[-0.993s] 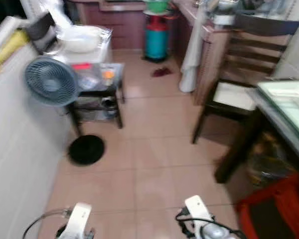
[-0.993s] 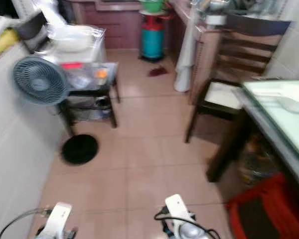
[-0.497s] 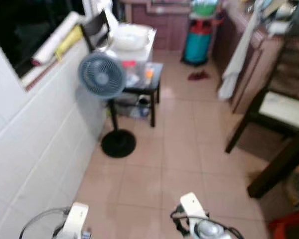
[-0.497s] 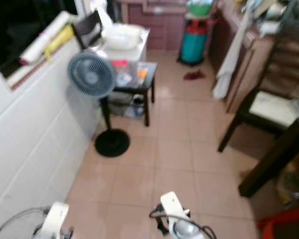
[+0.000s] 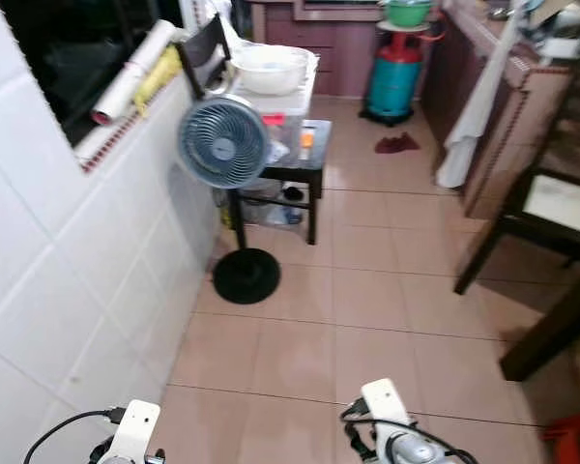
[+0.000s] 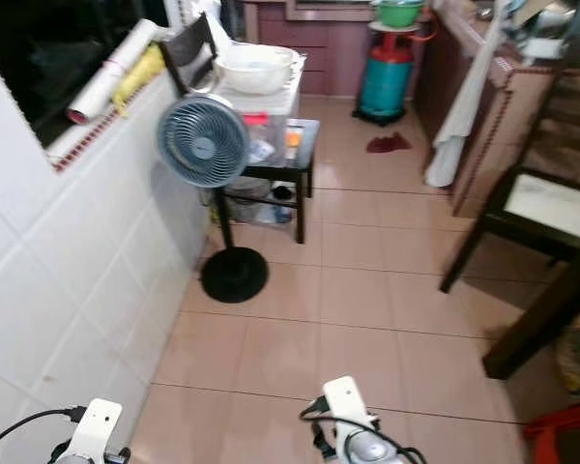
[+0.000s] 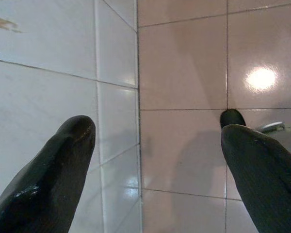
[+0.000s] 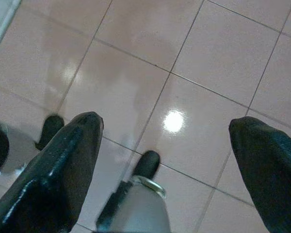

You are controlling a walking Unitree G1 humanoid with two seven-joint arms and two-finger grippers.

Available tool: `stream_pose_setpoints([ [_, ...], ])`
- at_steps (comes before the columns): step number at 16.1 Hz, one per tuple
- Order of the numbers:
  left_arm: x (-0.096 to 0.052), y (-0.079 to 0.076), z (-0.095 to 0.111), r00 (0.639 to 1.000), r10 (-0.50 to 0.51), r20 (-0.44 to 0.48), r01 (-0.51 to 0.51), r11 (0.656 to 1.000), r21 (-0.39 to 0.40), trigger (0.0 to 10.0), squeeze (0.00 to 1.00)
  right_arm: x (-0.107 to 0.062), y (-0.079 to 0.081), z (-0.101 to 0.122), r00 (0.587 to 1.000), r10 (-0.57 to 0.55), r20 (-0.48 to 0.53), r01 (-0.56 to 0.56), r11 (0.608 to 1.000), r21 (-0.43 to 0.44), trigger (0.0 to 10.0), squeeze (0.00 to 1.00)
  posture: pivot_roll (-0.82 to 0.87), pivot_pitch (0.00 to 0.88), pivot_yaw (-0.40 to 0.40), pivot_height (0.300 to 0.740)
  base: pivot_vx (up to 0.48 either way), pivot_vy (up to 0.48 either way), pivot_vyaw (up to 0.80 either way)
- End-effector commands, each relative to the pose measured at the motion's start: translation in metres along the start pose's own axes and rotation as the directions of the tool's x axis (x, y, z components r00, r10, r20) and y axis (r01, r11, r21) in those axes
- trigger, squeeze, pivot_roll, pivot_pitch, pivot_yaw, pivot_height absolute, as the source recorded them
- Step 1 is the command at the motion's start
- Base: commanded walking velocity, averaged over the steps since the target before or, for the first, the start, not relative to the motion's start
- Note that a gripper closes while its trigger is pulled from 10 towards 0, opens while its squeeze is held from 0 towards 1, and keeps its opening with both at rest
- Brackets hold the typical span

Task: Setting the table

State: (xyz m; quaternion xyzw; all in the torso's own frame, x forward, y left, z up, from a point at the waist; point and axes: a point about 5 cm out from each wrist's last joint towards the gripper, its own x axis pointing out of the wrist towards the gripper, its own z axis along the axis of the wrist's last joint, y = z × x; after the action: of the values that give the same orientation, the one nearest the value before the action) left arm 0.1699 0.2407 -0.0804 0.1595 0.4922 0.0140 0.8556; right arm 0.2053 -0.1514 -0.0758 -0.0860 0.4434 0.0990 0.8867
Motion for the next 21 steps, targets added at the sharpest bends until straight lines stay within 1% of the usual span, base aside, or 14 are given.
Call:
stream_pose_setpoints([
  [1,0.0,-0.003,0.003,1.0,-0.011,0.012,0.011,1.0,-0.003,10.0,0.0,0.0,-0.007,0.006,0.999,-0.035,0.011,0.034,0.998,0.043,10.0,0.0,-0.08,0.0,0.034,0.74,0.0,0.0,0.0],
  [3,0.001,-0.005,0.005,1.0,-0.008,0.017,0.009,1.0,-0.026,10.0,0.0,0.001,-0.009,0.011,0.999,-0.045,0.018,0.044,0.996,0.081,10.0,0.0,-0.08,0.0,0.036,0.74,0.0,0.0,0.0],
  [4,0.001,-0.006,0.006,1.0,-0.004,0.018,0.005,0.998,-0.055,10.0,0.0,0.001,-0.009,0.012,0.999,-0.047,0.021,0.045,0.995,0.092,10.0,0.0,-0.08,0.0,0.037,0.74,0.0,0.0,0.0],
  [5,0.001,-0.008,0.01,1.0,-0.007,0.026,0.01,0.991,-0.133,10.0,0.0,0.001,-0.011,0.015,0.998,-0.054,0.025,0.05,0.991,0.125,10.0,0.0,-0.09,0.0,0.043,0.74,0.0,0.0,0.0],
  [6,0.002,-0.012,0.015,0.999,-0.019,0.037,0.025,0.984,-0.176,10.0,0.0,0.001,-0.014,0.016,0.997,-0.07,0.028,0.064,0.983,0.172,10.0,0.0,-0.09,0.0,0.046,0.74,0.0,0.0,0.0],
  [7,0.003,-0.015,0.02,0.998,-0.033,0.049,0.042,0.98,-0.192,10.0,0.0,0.001,-0.017,0.019,0.996,-0.087,0.035,0.078,0.974,0.214,10.0,0.0,-0.1,0.0,0.05,0.74,0.0,0.0,0.0],
  [8,0.003,-0.017,0.024,0.998,-0.039,0.055,0.048,0.983,-0.179,10.0,0.0,0.001,-0.019,0.022,0.995,-0.091,0.041,0.08,0.973,0.219,10.0,0.0,-0.11,0.0,0.056,0.74,0.0,0.0,0.0],
  [10,0.004,-0.024,0.04,0.996,-0.051,0.073,0.062,0.985,-0.162,10.0,0.0,0.002,-0.021,0.028,0.993,-0.099,0.06,0.083,0.972,0.221,10.0,0.0,-0.13,0.0,0.059,0.74,0.0,0.0,0.0],
  [12,0.004,-0.029,0.05,0.994,-0.059,0.088,0.075,0.98,-0.182,10.0,0.0,0.002,-0.022,0.031,0.992,-0.102,0.068,0.084,0.97,0.228,10.0,0.0,-0.16,0.0,0.05,0.74,0.0,0.0,0.0],
  [13,0.004,-0.034,0.051,0.994,-0.074,0.084,0.09,0.977,-0.194,10.0,0.0,0.002,-0.023,0.031,0.993,-0.097,0.073,0.079,0.971,0.226,10.0,0.0,-0.17,0.0,0.051,0.74,0.0,0.0,0.0],
  [15,0.004,-0.041,0.046,0.994,-0.088,0.068,0.099,0.979,-0.178,10.0,0.0,0.002,-0.02,0.033,0.992,-0.095,0.08,0.074,0.97,0.23,10.0,0.0,-0.18,0.0,0.058,0.74,0.0,0.0,0.0],
  [17,0.003,-0.045,0.04,0.994,-0.093,0.048,0.101,0.975,-0.199,10.0,0.0,0.002,-0.018,0.026,0.993,-0.1,0.062,0.081,0.964,0.255,10.0,0.0,-0.18,0.0,0.065,0.74,0.0,0.0,0.0],
  [21,0.003,-0.047,0.035,0.995,-0.093,0.035,0.098,0.974,-0.205,10.0,0.0,0.002,-0.014,0.021,0.994,-0.096,0.052,0.079,0.963,0.259,10.0,0.0,-0.18,0.0,0.07,0.74,0.0,0.0,0.0],
])
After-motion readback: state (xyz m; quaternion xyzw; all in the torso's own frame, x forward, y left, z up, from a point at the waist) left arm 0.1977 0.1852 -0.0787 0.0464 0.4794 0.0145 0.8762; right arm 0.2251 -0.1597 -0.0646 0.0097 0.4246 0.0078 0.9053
